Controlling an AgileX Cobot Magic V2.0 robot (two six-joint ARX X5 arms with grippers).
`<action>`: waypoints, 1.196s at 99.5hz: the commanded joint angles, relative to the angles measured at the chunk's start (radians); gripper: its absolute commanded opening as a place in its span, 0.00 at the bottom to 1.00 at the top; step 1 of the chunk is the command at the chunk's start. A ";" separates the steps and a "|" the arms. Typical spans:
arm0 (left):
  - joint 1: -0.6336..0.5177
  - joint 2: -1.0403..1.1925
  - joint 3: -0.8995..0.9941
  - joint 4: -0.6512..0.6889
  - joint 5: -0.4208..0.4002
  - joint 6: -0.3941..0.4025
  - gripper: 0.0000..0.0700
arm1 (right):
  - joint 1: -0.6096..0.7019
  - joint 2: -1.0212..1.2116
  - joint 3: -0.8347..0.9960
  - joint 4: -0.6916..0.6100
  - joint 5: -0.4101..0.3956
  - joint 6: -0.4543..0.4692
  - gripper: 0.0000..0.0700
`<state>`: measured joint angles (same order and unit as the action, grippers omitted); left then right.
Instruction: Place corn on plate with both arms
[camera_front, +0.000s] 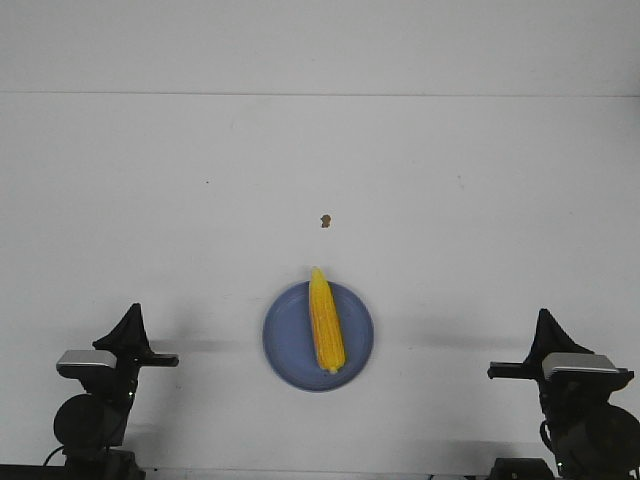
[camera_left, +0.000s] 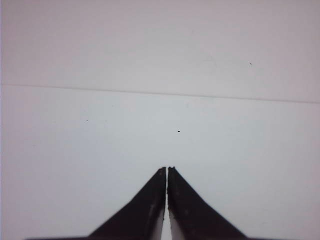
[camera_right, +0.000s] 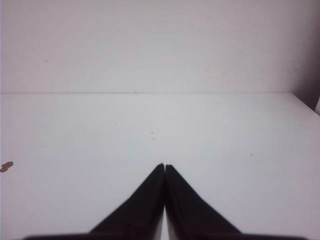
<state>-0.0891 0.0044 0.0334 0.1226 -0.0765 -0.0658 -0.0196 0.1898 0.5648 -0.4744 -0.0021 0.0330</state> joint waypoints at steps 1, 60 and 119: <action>0.000 -0.001 -0.019 0.011 -0.003 -0.003 0.02 | 0.000 0.001 0.003 0.009 0.002 -0.003 0.00; 0.000 -0.001 -0.019 0.011 -0.003 -0.003 0.02 | 0.001 -0.039 -0.050 0.050 0.009 -0.014 0.00; 0.000 -0.001 -0.019 0.010 -0.003 -0.003 0.02 | 0.003 -0.188 -0.464 0.477 -0.009 -0.004 0.00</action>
<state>-0.0891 0.0044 0.0334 0.1200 -0.0765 -0.0662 -0.0193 0.0032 0.1226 -0.0372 -0.0074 0.0292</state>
